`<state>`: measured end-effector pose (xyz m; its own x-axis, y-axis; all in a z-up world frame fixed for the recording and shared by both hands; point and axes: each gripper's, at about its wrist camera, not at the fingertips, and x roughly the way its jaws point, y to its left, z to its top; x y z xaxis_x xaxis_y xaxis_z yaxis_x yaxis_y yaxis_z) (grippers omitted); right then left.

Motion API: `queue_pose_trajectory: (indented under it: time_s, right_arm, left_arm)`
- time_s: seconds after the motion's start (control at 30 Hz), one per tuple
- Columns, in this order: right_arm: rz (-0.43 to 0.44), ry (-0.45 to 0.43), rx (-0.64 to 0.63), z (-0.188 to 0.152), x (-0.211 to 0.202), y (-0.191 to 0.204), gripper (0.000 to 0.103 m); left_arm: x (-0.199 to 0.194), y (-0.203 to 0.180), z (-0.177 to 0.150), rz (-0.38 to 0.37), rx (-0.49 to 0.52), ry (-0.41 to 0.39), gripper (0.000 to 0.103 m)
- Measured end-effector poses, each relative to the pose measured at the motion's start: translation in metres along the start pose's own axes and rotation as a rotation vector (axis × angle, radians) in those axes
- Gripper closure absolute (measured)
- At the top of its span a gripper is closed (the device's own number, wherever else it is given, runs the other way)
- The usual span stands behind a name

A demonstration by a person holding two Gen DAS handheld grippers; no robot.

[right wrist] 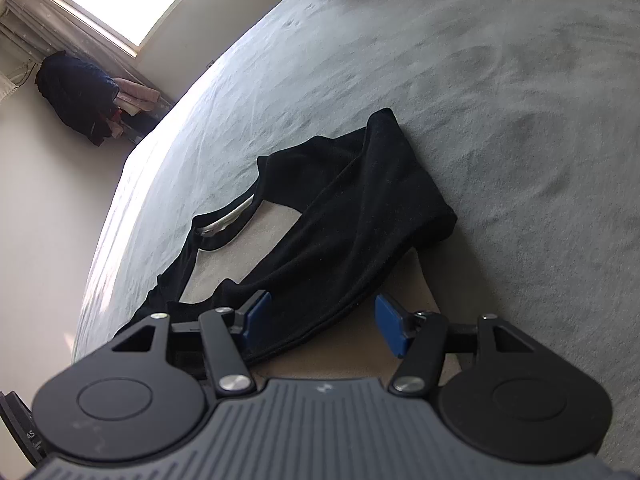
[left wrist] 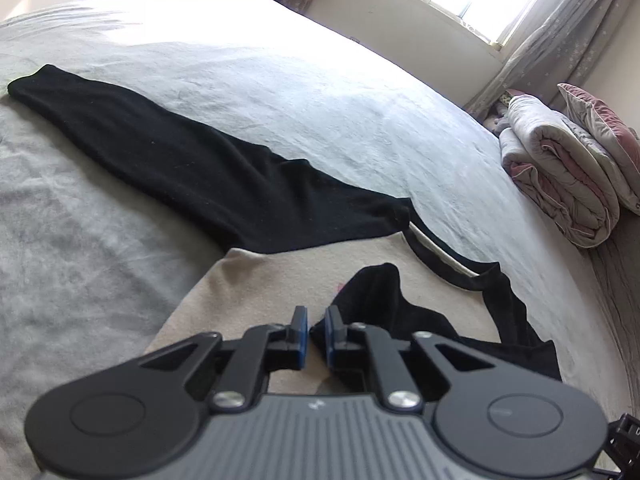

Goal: Fold clothes

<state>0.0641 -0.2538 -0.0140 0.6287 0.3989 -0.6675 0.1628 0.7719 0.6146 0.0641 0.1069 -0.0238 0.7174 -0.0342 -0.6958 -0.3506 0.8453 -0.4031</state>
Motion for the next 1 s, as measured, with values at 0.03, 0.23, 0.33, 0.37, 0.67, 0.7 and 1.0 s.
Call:
queue_pose_trajectory:
  time_s: [0.03, 0.23, 0.33, 0.37, 0.67, 0.7, 1.0]
  right_arm:
    - [0.0, 0.0, -0.002, 0.0, 0.0, 0.001, 0.041]
    - [-0.004, 0.0, -0.01, -0.001, 0.001, 0.001, 0.041]
    - [-0.01, 0.0, -0.005, 0.0, 0.002, 0.0, 0.041]
    - [-0.01, 0.001, -0.004, 0.0, 0.002, 0.0, 0.041]
    - [0.034, -0.012, 0.014, 0.004, -0.002, -0.005, 0.041]
    - [0.066, -0.007, 0.023, 0.004, -0.002, -0.005, 0.041]
    - [0.31, 0.042, 0.265, -0.004, 0.021, -0.029, 0.041]
  left_arm:
    - [0.0, 0.005, 0.002, 0.003, -0.015, 0.004, 0.086]
    - [0.023, 0.021, 0.012, -0.092, -0.136, 0.149, 0.06]
    - [0.039, 0.021, 0.013, -0.127, -0.186, 0.207, 0.06]
    - [0.043, 0.02, 0.011, -0.129, -0.191, 0.21, 0.061]
    - [0.051, -0.006, 0.01, -0.262, -0.261, 0.176, 0.092]
    - [0.045, -0.01, 0.014, -0.277, -0.259, 0.142, 0.092]
    - [-0.015, -0.011, 0.048, -0.389, -0.187, -0.241, 0.092]
